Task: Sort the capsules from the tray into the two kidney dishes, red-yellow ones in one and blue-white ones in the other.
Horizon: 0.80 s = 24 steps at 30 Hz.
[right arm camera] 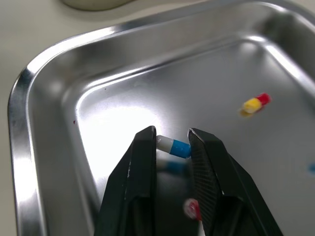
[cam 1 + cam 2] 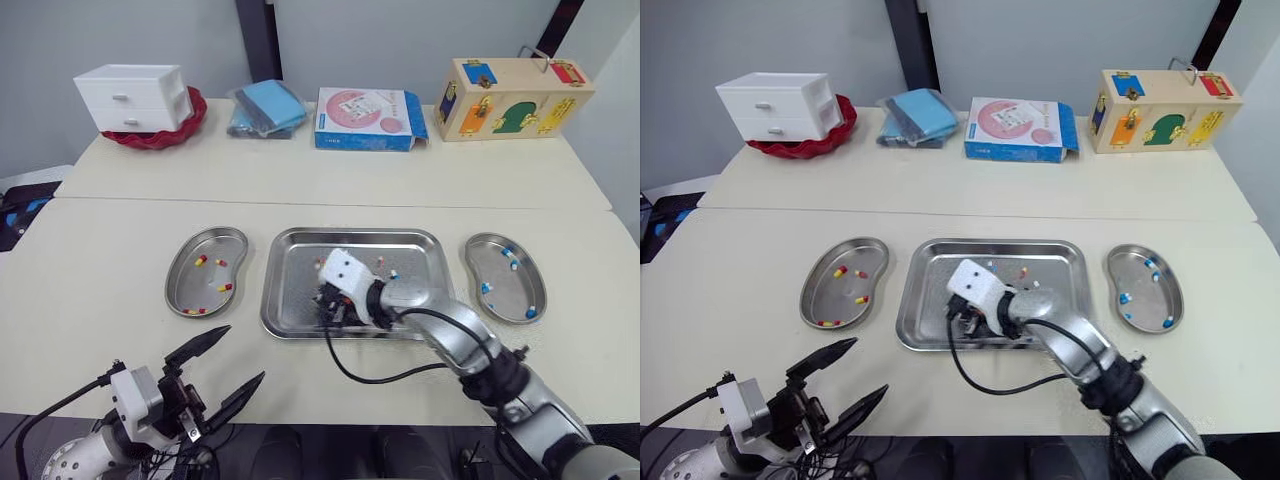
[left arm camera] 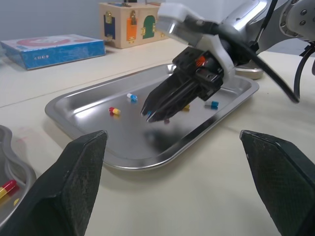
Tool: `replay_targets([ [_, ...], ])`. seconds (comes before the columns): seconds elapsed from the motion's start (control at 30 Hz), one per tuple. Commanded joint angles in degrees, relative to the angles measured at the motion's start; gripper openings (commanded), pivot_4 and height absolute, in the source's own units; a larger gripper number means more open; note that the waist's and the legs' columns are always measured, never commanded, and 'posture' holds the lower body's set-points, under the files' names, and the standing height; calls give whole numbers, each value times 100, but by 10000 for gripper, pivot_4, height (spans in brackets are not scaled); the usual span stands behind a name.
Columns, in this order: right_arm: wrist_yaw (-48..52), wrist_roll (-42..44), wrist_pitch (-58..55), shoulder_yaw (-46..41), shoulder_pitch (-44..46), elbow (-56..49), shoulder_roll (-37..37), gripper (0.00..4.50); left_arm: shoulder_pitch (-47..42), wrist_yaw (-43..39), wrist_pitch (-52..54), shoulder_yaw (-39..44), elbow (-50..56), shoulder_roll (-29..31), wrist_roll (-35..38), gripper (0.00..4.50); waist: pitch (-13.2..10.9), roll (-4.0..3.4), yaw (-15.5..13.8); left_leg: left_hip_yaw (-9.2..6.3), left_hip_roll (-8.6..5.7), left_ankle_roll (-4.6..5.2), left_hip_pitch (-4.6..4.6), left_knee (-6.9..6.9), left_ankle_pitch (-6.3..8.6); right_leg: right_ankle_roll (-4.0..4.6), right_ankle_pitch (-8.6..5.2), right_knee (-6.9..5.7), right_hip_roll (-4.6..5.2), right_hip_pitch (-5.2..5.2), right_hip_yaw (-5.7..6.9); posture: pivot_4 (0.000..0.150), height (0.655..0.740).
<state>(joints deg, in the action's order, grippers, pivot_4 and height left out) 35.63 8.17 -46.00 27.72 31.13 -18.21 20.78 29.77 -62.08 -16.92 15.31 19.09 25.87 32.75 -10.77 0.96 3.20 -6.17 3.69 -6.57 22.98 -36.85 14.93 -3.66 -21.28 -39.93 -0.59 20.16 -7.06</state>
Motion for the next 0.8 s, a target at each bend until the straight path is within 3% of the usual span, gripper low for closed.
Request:
replay_targets([
  [0.03,656,515,453,-1017,-386,-928,732,8819,160,-576,-234,-187,271,177,224,45000,-1,-1,-8,-1,0,0,0,2,0,0,0,3,0,-1,1,1500,7400],
  [0.17,1180,1082,420,-2345,-960,-1399,1786,8819,-55,-1033,-352,-468,310,274,354,45000,-7,-9,-52,3,-5,1,0,3,1,0,0,12,4,-8,0,1500,7400],
  [0.37,1388,1443,288,-3856,-1910,-1451,2698,8819,-329,-1219,-297,-833,428,278,464,45000,-8,-9,-33,6,-3,2,-5,3,1,0,0,13,0,-15,-4,1500,7400],
  [0.57,1199,1461,463,-4836,-2579,-886,2775,8819,-420,-1333,-297,-977,380,281,512,45000,-8,-9,-29,11,-5,3,-11,1,1,-1,0,14,2,-21,-9,1500,7400],
  [0.8,1060,1266,859,-4922,-2937,-312,2757,8819,-579,-1177,-212,-984,341,306,450,45000,-8,-9,-34,12,-5,3,-12,-2,1,-1,0,14,2,-24,-11,1500,7400],
])
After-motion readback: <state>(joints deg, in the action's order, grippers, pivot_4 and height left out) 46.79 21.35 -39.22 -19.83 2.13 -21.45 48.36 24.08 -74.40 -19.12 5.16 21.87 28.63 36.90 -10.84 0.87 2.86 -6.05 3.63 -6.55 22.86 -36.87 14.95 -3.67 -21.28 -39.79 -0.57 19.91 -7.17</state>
